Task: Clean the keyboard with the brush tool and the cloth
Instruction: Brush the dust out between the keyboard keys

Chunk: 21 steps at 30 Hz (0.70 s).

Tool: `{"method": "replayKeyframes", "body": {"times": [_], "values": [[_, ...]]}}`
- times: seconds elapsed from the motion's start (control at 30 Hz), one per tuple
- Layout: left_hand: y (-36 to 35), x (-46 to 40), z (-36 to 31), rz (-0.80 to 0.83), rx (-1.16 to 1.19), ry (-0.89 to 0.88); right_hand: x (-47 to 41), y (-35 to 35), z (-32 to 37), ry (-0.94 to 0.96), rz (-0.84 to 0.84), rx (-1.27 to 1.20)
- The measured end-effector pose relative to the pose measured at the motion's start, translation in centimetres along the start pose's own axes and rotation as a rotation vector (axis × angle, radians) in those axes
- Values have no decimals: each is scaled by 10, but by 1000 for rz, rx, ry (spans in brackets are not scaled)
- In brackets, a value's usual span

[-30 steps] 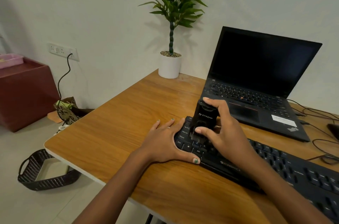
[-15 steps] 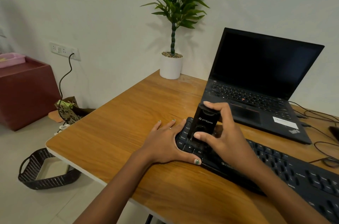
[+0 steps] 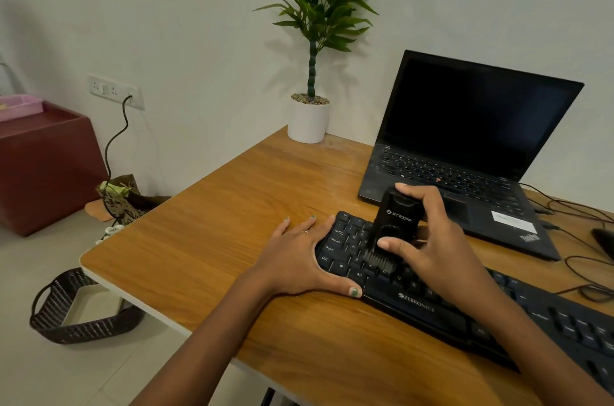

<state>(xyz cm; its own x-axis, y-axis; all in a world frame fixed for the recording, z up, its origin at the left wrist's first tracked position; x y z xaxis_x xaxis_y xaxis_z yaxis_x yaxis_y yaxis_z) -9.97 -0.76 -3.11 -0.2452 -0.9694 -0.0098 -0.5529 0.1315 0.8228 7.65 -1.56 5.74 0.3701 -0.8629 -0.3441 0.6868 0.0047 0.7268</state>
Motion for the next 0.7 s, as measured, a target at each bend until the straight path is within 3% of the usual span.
{"method": "replayKeyframes", "body": {"times": [0.1,0.23,0.3,0.43,0.5,0.6,0.7], "values": [[0,-1,2,-20,54,-12,-3,-7,7,15,-88,-3],[0,-4,5,-43,127,-40,-4,-31,18,9,68,-334],[0,-5,5,-47,122,-38,-13,-33,18,50,80,-182],[0,-3,4,-44,97,-13,-40,-28,7,92,-102,153],[2,-1,2,-43,98,-10,-46,-31,4,60,-147,89],[4,1,-1,-50,105,-21,-51,-38,2,-5,-42,-113],[4,1,-1,-52,101,-12,-61,-33,-6,-22,-9,-5]]}}
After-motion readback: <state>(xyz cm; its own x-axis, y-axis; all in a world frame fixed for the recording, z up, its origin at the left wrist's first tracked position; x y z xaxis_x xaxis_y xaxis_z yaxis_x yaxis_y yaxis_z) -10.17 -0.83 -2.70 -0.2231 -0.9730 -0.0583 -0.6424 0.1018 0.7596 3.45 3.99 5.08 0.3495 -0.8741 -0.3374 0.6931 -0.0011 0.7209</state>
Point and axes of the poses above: each hand's wrist, its own x-axis away from the middle knuckle, its own y-axis out of the back of the hand, z = x × y, the point moved 6 cm from there along -x, towards the middle knuckle, and after that the axes turned 7 degrees about x, right-handed, at the moved point
